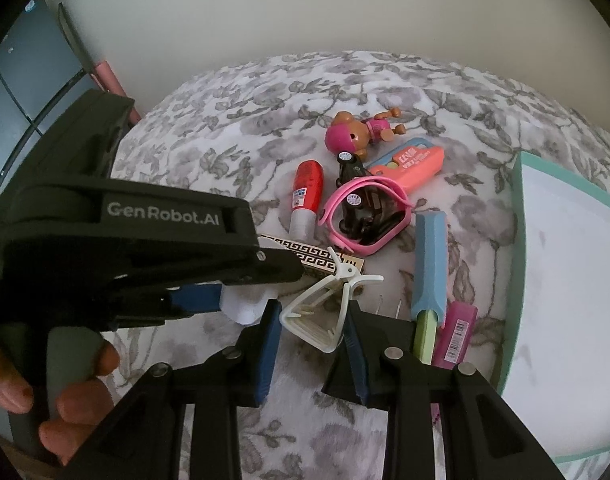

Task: Organize rigid objects
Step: 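Carry the white charger with the left tool while the right tool carries the clip over the tray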

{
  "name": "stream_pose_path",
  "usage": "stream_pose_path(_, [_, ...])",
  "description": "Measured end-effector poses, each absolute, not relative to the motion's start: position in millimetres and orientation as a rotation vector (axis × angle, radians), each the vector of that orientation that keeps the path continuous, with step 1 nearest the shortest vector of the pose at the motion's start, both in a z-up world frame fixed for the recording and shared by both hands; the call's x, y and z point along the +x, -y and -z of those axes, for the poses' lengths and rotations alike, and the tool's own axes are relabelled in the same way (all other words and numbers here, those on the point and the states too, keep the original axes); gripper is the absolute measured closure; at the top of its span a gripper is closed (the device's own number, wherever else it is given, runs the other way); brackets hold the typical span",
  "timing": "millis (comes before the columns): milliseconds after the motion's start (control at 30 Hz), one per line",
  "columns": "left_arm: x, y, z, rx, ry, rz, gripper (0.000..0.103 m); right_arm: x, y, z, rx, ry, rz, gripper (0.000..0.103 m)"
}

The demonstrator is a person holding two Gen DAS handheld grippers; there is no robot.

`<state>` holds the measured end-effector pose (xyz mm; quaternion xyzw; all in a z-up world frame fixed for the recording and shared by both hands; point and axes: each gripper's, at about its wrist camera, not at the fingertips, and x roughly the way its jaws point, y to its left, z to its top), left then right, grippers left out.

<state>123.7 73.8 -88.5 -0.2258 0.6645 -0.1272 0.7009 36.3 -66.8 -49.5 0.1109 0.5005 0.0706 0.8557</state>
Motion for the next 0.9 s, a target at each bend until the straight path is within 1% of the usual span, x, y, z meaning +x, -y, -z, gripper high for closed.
stream_pose_path(233, [123, -73, 63, -0.482, -1.403, 0.305, 0.052, 28, 79, 26, 0.277, -0.986, -0.149, 0.070])
stream_pose_path(567, [117, -58, 21, -0.357, -1.281, 0.317, 0.052, 14, 132, -32, 0.307, -0.840, -0.008, 0.070])
stream_pose_path(733, [110, -23, 16, -0.265, -1.283, 0.328, 0.052, 7, 164, -52, 0.306, -0.795, 0.062, 0.070])
stream_pose_path(900, [99, 29, 19, -0.160, -1.324, 0.407, 0.052, 3, 198, -49, 0.252, -0.818, 0.163, 0.070])
